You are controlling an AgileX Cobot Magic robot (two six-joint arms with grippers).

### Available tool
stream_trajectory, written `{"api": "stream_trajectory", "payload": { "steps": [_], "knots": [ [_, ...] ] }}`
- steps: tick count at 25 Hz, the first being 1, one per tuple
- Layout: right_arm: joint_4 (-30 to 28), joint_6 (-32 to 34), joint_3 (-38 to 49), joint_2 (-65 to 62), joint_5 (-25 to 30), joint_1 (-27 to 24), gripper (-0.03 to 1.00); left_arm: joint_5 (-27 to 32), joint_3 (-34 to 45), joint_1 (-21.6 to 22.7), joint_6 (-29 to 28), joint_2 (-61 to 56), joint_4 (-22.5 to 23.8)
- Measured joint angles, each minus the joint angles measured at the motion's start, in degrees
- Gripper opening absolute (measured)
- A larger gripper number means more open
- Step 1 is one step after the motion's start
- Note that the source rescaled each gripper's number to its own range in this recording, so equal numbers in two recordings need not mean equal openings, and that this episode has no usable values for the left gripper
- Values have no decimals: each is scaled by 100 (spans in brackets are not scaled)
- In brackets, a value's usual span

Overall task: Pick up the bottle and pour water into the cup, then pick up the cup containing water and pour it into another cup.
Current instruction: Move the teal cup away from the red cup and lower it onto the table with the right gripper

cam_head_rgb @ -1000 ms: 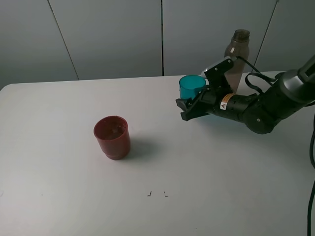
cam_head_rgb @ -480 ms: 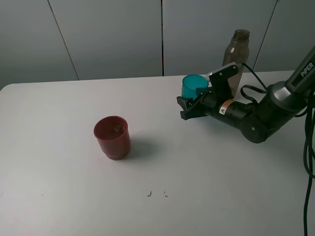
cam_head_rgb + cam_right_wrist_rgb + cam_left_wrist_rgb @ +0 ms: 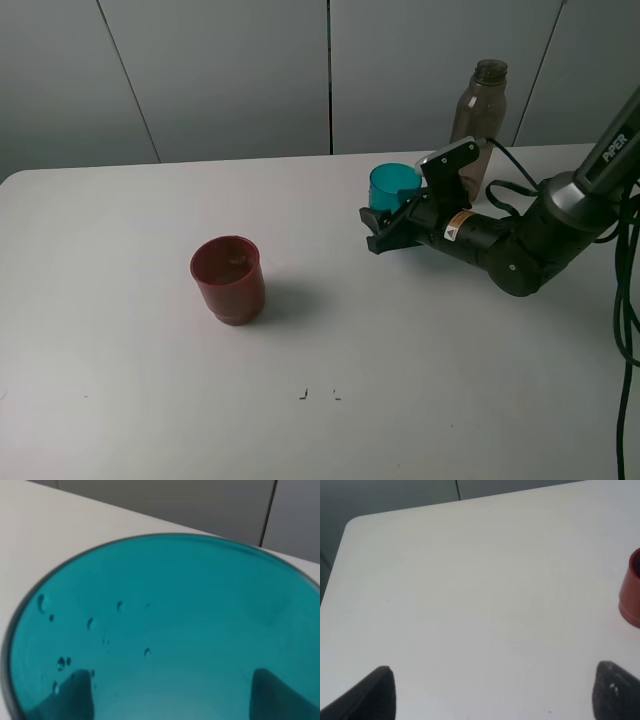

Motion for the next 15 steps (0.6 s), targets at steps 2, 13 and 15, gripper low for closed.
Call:
{"api": "stream_trajectory", "payload": {
  "steps": [2,13,15],
  "knots": [
    [0,-24,0,0,83,0,6,0,0,0,0,0,0],
    [0,-35,0,120,79,0,6,0,0,0,0,0,0],
    [0,-35,0,130,66,0,6,0,0,0,-39,0,0]
  ]
}}
